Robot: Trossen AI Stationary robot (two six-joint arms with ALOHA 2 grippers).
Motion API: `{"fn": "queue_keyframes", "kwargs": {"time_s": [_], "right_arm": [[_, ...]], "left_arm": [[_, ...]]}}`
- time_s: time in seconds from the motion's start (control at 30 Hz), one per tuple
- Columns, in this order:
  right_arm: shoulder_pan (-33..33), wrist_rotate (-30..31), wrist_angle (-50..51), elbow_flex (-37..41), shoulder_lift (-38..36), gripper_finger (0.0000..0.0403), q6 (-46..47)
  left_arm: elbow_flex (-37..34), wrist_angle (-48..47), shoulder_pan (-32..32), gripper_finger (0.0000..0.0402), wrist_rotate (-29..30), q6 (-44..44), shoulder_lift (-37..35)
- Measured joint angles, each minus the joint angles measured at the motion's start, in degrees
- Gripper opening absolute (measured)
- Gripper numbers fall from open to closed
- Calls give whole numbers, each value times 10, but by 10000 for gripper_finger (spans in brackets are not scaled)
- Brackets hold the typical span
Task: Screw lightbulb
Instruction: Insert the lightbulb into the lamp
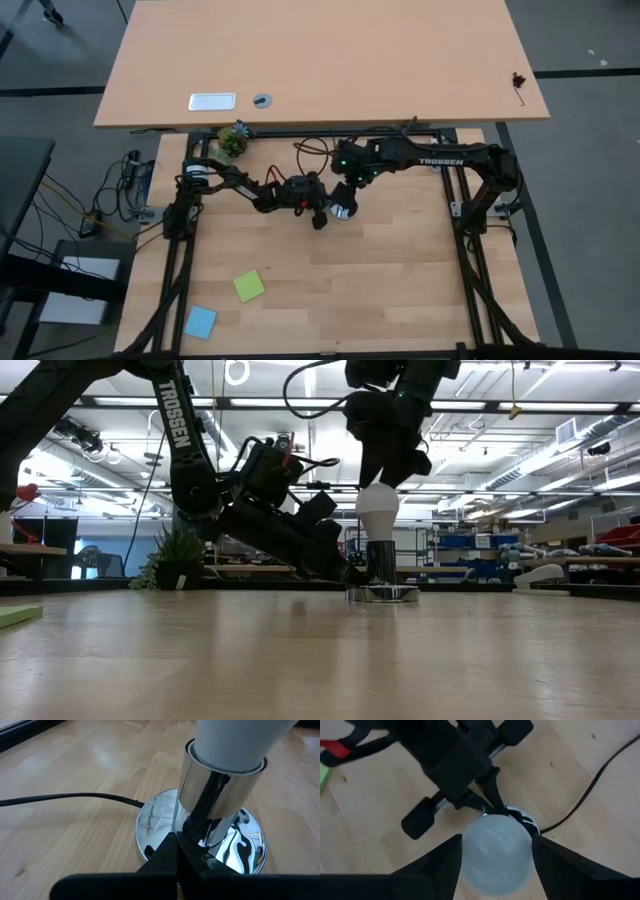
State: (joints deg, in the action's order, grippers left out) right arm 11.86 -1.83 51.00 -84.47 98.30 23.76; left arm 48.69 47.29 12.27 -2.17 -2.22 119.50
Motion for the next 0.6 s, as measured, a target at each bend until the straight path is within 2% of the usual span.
{"fn": "queue_keyframes", "kwargs": {"time_s": [0.2,0.47,0.6], "right_arm": [[0,-7,30,-45,-3,256,-74],[-2,5,88,-73,-4,267,-368],[5,5,82,-50,1,261,-411]], "left_arm": [[0,0,0,0,0,0,0],[0,0,0,0,0,0,0],[0,0,0,0,0,0,0]]}}
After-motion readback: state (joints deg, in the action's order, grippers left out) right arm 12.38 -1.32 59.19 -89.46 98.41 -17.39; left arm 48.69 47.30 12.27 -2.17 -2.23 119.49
